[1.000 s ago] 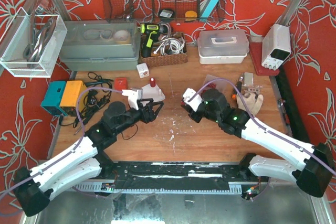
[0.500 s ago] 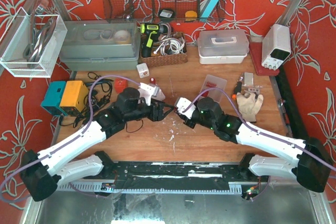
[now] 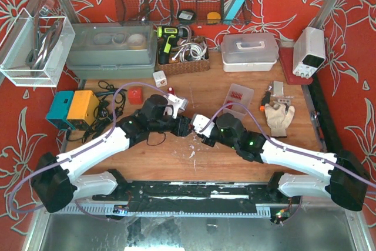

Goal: Install the large spring

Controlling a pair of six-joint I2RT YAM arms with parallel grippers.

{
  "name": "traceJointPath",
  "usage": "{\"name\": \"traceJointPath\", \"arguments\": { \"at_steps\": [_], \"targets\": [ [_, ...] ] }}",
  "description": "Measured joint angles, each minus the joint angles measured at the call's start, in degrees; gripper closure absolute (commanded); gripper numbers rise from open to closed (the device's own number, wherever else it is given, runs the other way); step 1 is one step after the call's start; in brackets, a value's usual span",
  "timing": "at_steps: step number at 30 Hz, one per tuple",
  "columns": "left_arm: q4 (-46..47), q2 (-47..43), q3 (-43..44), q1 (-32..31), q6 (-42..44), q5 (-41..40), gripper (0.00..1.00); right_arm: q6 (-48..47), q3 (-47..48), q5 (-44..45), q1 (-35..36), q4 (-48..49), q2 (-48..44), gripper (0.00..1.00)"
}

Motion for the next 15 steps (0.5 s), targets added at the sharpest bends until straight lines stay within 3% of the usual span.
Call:
{"name": "traceJointPath", "arguments": {
  "at_steps": [7,15],
  "targets": [
    [-0.2,1.9,0.4,0.0,0.5,1.9,0.55,-1.4,-0.2,1.9,1.3,0.1,1.0,1.0],
    [-0.6,2.5,0.1,0.4,0.4,2.2,0.87,-2.3,-0.3,3.7,1.9,0.0,1.7,0.96]
  ]
}}
